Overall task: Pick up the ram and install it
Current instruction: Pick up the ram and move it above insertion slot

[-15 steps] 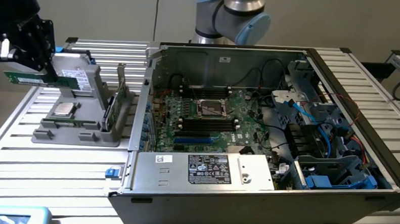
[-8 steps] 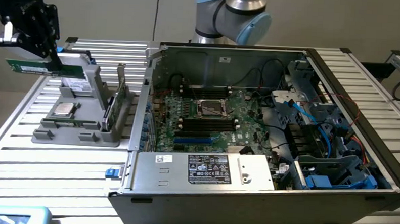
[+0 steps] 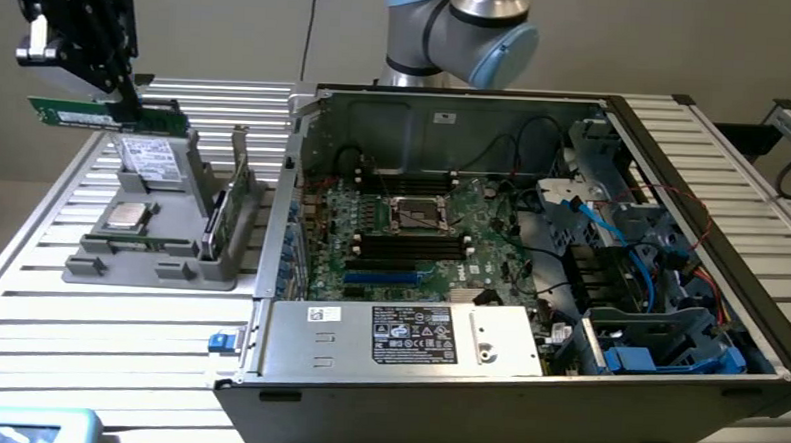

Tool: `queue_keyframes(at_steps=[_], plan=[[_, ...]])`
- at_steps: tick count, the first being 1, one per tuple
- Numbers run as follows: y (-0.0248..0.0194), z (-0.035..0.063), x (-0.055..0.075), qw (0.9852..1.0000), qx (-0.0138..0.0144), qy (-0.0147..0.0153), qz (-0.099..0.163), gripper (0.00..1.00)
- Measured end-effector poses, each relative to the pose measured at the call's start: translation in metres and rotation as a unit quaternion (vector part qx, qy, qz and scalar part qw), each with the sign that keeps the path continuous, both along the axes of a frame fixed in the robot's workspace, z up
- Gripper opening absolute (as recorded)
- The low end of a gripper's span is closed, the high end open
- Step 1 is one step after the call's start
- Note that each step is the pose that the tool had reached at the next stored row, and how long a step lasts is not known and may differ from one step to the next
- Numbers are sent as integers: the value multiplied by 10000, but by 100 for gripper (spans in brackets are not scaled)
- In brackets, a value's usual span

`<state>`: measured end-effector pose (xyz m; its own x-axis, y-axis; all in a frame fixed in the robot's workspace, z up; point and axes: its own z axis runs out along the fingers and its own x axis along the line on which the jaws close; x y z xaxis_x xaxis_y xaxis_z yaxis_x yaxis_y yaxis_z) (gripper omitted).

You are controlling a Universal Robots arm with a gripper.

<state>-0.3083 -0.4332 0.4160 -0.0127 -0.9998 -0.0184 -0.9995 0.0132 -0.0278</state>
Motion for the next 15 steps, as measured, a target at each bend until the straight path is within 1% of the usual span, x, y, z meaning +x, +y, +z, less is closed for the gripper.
queue_keyframes(at_steps=[5,15], plan=[[0,15,203,10000,0,0,7,14],[1,16,655,10000,1,-1,27,14]])
